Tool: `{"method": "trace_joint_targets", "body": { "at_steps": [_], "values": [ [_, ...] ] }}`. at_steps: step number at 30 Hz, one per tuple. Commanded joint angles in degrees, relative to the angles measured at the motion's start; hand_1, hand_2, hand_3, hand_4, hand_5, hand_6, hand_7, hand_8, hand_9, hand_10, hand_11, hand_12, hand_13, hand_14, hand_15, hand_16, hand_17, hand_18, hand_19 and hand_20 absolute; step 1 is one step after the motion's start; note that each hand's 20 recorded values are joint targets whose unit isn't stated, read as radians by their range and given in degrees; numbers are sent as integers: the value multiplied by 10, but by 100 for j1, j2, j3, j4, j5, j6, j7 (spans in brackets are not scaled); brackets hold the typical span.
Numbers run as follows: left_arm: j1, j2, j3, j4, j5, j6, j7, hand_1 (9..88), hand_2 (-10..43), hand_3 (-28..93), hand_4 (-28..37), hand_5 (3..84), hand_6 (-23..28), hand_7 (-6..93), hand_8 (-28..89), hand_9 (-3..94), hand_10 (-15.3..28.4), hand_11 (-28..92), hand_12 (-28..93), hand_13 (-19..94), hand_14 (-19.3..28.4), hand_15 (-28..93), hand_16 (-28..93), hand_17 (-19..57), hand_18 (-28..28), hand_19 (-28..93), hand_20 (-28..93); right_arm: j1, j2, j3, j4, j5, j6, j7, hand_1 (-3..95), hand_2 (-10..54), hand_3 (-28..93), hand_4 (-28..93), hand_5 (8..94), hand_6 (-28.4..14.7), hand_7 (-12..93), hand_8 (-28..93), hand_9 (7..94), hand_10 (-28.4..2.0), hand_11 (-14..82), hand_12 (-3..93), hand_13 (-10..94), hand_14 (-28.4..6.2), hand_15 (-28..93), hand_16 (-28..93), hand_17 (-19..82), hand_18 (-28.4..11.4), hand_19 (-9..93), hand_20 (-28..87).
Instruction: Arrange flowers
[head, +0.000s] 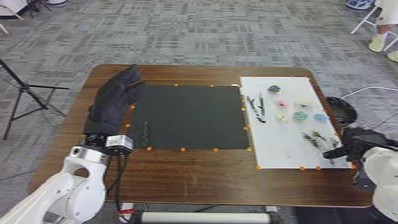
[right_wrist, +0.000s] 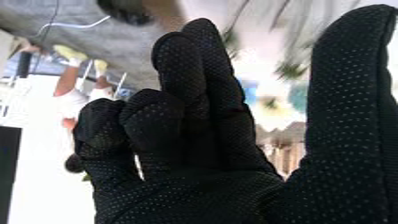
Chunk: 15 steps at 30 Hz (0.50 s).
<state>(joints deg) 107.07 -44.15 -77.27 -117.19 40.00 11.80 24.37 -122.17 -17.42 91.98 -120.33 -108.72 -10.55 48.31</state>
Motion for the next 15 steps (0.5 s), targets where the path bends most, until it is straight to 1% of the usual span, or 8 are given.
{"method": "trace_joint_targets", "body": {
  "at_steps": [1, 3, 5, 6, 7, 9, 12, 15],
  "values": [
    [32, 2, 10, -42, -39, 30, 33, 281, -13, 651, -237, 311, 29, 161, -74, 235, 116, 201, 194, 194, 136, 266, 62, -96, 195, 384, 122, 780, -16, -925, 136, -173, 268, -12, 382, -95, 425, -283, 618, -58, 348, -92, 653, -146, 501, 396, 626, -118, 805, 399, 341, -217, 932, 533],
    [25, -8, 26, -41, -49, 31, 47, 281, -13, 651, -237, 311, 28, 160, -74, 235, 116, 201, 194, 194, 136, 266, 62, -96, 195, 384, 122, 1115, 7, -1370, 273, -261, 417, 39, 285, -95, 640, -283, 627, -53, 357, -95, 666, -139, 505, 396, 638, -114, 804, 396, 350, -215, 932, 538],
    [-6, -7, 59, -34, -45, 18, 49, 281, -13, 652, -237, 311, 28, 160, -74, 235, 116, 200, 193, 194, 136, 266, 62, -96, 195, 384, 122, 1291, -13, -1632, 344, -232, 666, 147, 245, -95, 744, -282, 643, -48, 366, -97, 685, -135, 509, 396, 653, -110, 804, 396, 363, -212, 932, 544],
    [-21, -6, 70, -27, -39, 1, 41, 281, -13, 652, -238, 311, 28, 160, -74, 235, 116, 200, 194, 193, 136, 266, 62, -96, 195, 385, 122, 1306, -10, -1712, 360, -293, 813, 193, 256, -95, 785, -280, 661, -41, 377, -98, 698, -131, 515, 400, 667, -107, 803, 396, 377, -211, 932, 555],
    [-30, 0, 74, -25, -39, -8, 34, 281, -13, 652, -238, 311, 28, 160, -74, 235, 116, 200, 194, 194, 136, 266, 62, -96, 195, 385, 122, 1321, -13, -1773, 381, -376, 904, 220, 289, -95, 806, -274, 678, -34, 384, -62, 711, -126, 520, 405, 680, -104, 803, 397, 388, -211, 932, 567],
    [-16, 8, 57, -35, -39, -1, 37, 281, -13, 652, -238, 311, 29, 161, -74, 235, 116, 200, 194, 194, 136, 267, 63, -97, 195, 385, 122, 1274, -11, -1741, 401, -380, 1044, 107, 381, -95, 781, -248, 701, -24, 392, 144, 752, -117, 528, 414, 706, -99, 805, 398, 412, -212, 932, 589],
    [7, 36, 20, -44, -40, 21, 49, 280, -13, 653, -239, 312, 29, 161, -74, 235, 116, 201, 194, 194, 136, 268, 62, -97, 195, 385, 122, 1165, 12, -1648, 352, -432, 1205, 16, 413, -95, 786, -234, 714, -15, 423, 174, 774, -112, 531, 448, 722, -95, 812, 400, 427, -211, 932, 609],
    [19, 65, -18, -55, -42, 33, 55, 280, -13, 654, -240, 312, 28, 161, -74, 235, 116, 201, 193, 194, 136, 268, 61, -97, 195, 385, 122, 1139, -2, -1526, 276, -356, 1447, -77, 425, -91, 814, -187, 738, 1, 477, 211, 800, -109, 588, 452, 756, -90, 839, 416, 462, -211, 932, 675]
  ]
}}
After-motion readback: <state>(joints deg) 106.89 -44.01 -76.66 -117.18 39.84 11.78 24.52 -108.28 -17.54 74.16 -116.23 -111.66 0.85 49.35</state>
